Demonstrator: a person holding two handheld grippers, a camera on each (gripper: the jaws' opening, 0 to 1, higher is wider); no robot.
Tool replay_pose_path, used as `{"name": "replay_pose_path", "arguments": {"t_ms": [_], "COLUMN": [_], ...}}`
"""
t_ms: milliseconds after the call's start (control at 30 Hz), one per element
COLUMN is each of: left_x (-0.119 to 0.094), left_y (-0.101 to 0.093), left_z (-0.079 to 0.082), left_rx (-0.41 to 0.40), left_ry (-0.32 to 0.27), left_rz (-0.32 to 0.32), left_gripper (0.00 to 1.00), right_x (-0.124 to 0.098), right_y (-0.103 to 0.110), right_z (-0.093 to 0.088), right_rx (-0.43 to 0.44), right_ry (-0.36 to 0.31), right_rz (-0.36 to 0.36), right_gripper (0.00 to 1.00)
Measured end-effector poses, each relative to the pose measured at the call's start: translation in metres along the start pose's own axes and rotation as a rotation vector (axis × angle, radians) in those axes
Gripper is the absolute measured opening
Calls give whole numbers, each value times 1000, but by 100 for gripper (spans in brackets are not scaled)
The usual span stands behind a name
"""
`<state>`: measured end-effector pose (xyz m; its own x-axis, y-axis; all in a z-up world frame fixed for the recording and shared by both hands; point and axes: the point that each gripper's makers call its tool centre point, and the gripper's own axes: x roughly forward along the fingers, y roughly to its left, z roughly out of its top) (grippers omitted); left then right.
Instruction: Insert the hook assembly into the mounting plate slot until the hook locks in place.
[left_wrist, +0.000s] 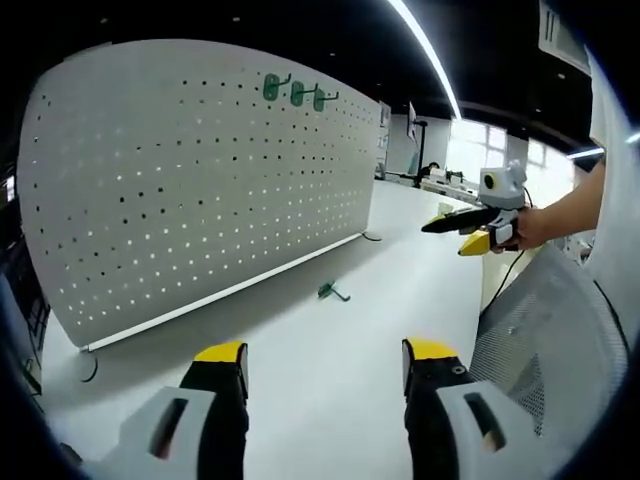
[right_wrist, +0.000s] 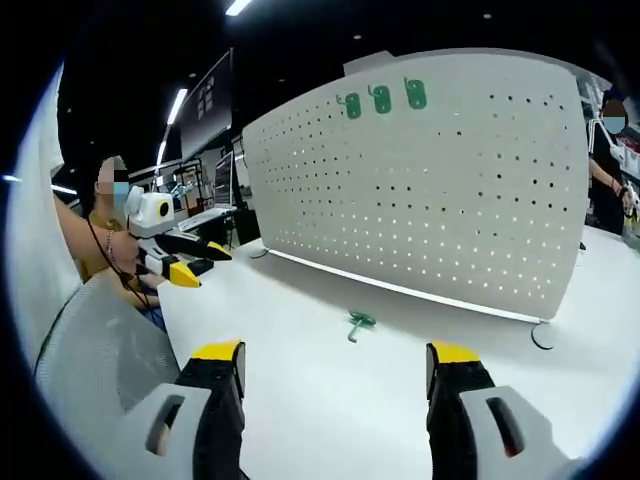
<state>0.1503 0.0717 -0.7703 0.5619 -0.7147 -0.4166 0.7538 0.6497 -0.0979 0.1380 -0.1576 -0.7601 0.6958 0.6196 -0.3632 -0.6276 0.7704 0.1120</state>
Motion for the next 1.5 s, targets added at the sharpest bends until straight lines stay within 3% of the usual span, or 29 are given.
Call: {"name": "replay_pose_path", "arguments": {"t_ms": [800,933,1267,1500], "left_x": [36,43,69,90], "left_y": [-8,-6,-10,-14], "left_z": [12,10,20,17], "left_rx": [94,162,272,314], "left_ry": [69,122,179,244], "left_rz": [-103,-117,-182,-226], "left_gripper": [73,71,70,71], "right_x": [-4,-6,-11,-14], "right_y": [5,3,3,1], "right_z": [-7,-7,-11,-13], "right_rx": [29,31,31,31], "right_ry": [5,3,10,15], "right_rz": [7,2,-3,-7], "right_gripper": [73,73,72,74]}}
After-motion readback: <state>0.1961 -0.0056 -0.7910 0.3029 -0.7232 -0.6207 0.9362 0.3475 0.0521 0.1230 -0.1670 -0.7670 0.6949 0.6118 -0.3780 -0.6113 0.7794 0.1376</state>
